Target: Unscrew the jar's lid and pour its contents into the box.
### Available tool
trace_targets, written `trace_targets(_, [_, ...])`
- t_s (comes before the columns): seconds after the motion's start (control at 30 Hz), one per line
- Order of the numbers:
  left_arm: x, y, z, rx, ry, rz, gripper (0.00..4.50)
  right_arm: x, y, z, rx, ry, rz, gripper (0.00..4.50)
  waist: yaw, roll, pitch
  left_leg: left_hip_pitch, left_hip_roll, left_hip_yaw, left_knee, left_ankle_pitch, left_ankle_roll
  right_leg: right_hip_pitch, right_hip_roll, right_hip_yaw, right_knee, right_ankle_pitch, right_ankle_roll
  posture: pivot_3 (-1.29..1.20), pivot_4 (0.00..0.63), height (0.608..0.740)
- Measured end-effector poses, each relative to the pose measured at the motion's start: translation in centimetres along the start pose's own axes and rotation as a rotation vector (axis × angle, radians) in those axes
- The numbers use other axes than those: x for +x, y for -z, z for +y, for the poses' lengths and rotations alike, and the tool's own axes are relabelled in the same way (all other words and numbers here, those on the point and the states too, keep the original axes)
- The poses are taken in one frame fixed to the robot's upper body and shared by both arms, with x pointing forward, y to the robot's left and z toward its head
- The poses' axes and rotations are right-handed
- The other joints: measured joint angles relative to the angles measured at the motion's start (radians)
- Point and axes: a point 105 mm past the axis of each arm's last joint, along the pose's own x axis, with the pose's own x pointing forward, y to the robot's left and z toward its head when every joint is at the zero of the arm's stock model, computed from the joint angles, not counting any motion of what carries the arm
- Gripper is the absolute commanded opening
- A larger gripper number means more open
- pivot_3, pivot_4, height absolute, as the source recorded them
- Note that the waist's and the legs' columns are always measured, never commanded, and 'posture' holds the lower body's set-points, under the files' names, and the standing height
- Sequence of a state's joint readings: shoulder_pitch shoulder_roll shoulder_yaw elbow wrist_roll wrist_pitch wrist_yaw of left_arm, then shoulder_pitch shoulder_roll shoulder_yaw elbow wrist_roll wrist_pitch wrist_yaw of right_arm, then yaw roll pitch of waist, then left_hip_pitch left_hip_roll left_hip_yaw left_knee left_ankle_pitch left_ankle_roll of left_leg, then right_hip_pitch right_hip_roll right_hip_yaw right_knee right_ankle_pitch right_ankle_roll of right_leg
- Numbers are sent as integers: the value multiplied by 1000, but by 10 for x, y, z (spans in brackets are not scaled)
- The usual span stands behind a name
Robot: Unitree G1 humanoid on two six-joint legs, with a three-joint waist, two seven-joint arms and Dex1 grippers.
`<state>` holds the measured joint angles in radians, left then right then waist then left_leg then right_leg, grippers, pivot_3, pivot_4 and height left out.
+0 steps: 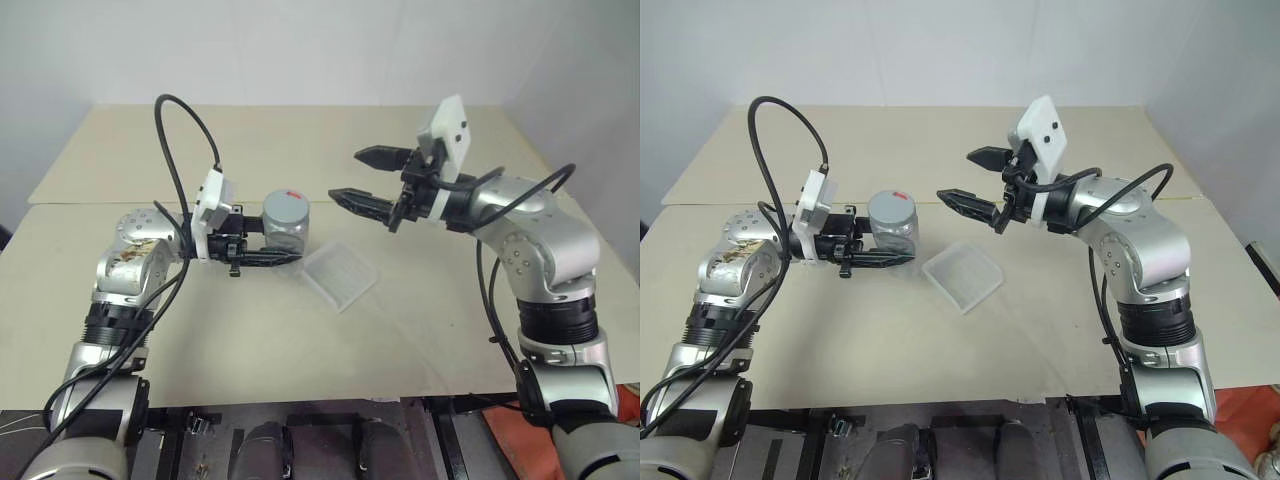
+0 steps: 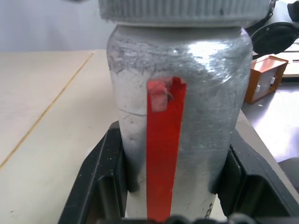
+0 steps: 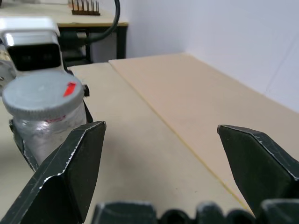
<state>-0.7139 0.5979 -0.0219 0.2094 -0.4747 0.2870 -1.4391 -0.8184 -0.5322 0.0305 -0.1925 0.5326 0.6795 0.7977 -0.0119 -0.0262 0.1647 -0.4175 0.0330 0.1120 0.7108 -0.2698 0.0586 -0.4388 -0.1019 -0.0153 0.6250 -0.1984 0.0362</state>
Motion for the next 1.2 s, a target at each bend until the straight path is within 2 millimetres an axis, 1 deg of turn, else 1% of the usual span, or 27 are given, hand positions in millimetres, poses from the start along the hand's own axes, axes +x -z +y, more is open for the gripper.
trace_targets(0.1, [1,0,1,-2,-4,-6,2050,-5,3,7,-13,-36,13,4463,-1,0,0,0,0,0,0,0,0,0,0,0,0,0,0,0,150,740])
trace_targets(0.2, [5,1,1,-7,-9,-21,2050,-6,-6,22,-34,-101,-17,4463,-1,0,0,0,0,0,0,0,0,0,0,0,0,0,0,0,150,740])
trace_targets(0.23, [7,1,1,-9,-10,-29,2050,-5,-12,30,-42,-133,-39,4463,-1,0,0,0,0,-1,0,0,0,0,0,0,0,0,0,0,150,740])
trace_targets(0.33, [12,1,2,-14,-14,-47,2050,2,-24,48,-42,-193,-91,4463,-1,0,0,0,0,-1,0,0,0,0,0,0,0,0,0,0,150,740])
trace_targets(0.43, [15,0,2,-16,-16,-59,2050,18,-30,55,-39,-206,-113,4463,-2,0,0,0,0,-1,1,0,0,0,0,0,1,0,0,0,150,740])
trace_targets(0.5, [18,-1,2,-15,-11,-72,2050,31,-30,56,-38,-193,-110,4463,-2,0,0,0,0,0,1,0,0,0,0,0,1,0,0,0,150,740])
trace_targets(0.57, [19,-2,3,-14,-11,-76,2050,42,-27,53,-26,-161,-95,4463,-2,0,0,0,0,0,0,0,-1,0,0,0,1,0,0,0,150,740])
trace_targets(0.7, [19,-2,3,-13,-15,-76,2050,49,-20,45,-3,-114,-70,4463,3,0,0,-1,-1,0,1,3,-5,0,0,0,0,0,0,0,150,740])
trace_targets(0.83, [19,-2,3,-12,-17,-78,2050,50,-17,45,-2,-118,-58,4463,0,0,0,-1,0,0,1,3,-5,0,0,0,0,0,0,0,150,740])
trace_targets(1.0, [16,-3,5,-9,-30,-74,2050,47,-14,43,-10,-119,-40,4463,-1,0,0,-1,0,-1,1,2,-3,0,0,0,0,0,0,0,150,740])
trace_targets(1.2, [12,-4,7,-10,-54,-76,2050,38,-14,38,-24,-113,-25,4463,0,0,0,-1,0,-1,1,1,-1,0,0,0,0,0,0,0,150,740])
